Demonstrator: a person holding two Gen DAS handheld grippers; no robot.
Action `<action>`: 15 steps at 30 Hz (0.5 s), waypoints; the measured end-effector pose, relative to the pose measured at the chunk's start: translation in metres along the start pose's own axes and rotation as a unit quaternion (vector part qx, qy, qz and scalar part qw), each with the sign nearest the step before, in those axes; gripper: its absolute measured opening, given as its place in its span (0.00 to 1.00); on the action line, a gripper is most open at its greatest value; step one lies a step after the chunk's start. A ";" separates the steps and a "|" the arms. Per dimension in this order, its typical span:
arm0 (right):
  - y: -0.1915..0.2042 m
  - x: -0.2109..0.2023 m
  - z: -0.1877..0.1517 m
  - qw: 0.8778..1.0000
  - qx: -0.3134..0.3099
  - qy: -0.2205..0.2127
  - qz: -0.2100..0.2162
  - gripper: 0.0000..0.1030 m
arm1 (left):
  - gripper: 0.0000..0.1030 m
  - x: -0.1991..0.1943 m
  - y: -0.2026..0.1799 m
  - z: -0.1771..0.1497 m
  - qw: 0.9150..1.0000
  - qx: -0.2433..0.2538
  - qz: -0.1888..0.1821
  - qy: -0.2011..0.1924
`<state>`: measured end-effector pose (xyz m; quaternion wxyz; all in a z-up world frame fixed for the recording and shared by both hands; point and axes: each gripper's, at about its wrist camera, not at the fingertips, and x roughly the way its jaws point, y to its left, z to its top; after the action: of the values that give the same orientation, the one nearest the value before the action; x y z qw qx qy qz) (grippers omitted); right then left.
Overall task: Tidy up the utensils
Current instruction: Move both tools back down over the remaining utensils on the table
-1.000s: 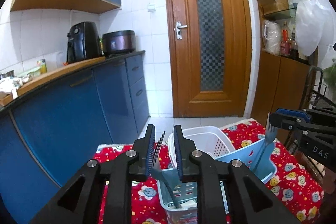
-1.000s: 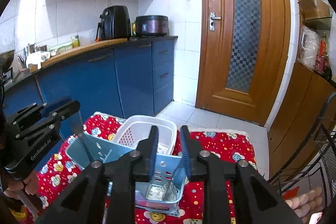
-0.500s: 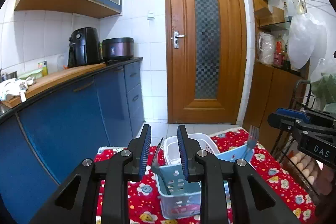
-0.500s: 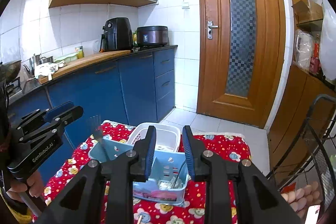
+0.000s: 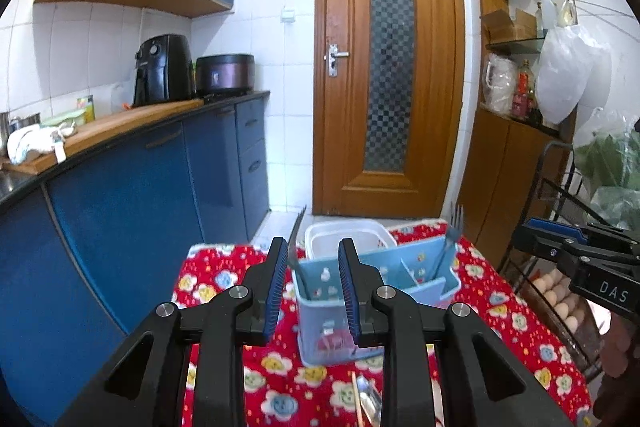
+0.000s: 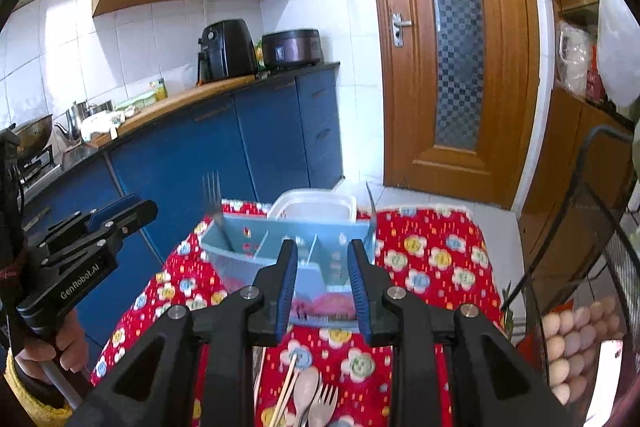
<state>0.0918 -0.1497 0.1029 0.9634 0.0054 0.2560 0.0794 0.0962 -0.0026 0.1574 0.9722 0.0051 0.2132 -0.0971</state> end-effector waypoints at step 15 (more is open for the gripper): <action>-0.005 0.008 -0.069 0.996 0.035 0.084 0.004 0.28 | 0.26 -0.008 -0.005 -0.058 0.997 -0.005 -0.021 0.080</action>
<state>0.0651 -0.1558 0.0388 0.9373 0.0335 0.3388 0.0746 0.0637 -0.0028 0.1079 0.9497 0.0033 0.2907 -0.1159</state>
